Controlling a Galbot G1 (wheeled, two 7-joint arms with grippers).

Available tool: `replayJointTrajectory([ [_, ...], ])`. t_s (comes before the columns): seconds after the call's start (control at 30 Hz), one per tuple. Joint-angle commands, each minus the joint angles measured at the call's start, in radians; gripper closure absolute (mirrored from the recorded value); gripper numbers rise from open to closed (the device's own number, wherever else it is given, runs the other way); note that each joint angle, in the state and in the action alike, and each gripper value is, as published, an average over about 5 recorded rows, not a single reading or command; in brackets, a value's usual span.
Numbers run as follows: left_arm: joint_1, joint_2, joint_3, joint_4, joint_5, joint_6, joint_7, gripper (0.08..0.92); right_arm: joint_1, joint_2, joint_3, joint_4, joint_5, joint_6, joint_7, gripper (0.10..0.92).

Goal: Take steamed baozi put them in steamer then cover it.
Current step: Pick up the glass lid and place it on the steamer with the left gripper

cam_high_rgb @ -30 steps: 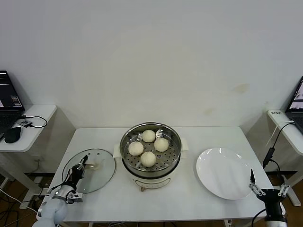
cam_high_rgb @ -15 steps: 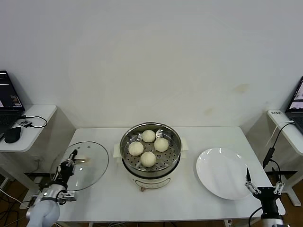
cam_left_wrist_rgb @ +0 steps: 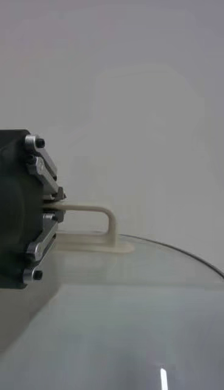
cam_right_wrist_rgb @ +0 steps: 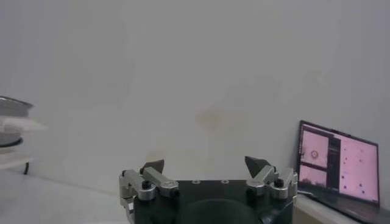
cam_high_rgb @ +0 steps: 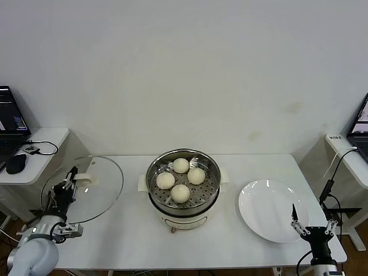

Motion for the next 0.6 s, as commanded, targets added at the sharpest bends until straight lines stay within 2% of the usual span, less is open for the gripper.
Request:
replayJointTrajectory([
  [0.03,-0.049,0.084,0.156,-0.255,-0.076,0.128,0.114,0.855,-0.008,0.018,-0.013,0.016,-0.064,0.002,0.009,0.203],
  [0.13,-0.142,0.101,0.263,-0.211,-0.078,0.156,0.112,0.855,-0.012,0.031,-0.019,0.026,-0.081,-0.002,0.016,0.203],
  [0.23,-0.240,0.086,0.374,-0.162,-0.077,0.200,0.123,0.855,-0.008,0.045,-0.025,0.027,-0.108,-0.003,0.023,0.202],
  [0.4,-0.362,-0.037,0.525,-0.123,0.003,0.279,0.178,0.855,0.011,0.069,-0.035,0.007,-0.150,0.004,0.032,0.203],
  [0.5,-0.413,-0.122,0.568,-0.094,0.096,0.305,0.217,0.855,0.019,0.078,-0.044,-0.002,-0.161,0.005,0.034,0.203],
  [0.6,-0.437,-0.177,0.582,-0.072,0.176,0.315,0.253,0.855,0.020,0.085,-0.052,-0.008,-0.171,0.007,0.035,0.202],
])
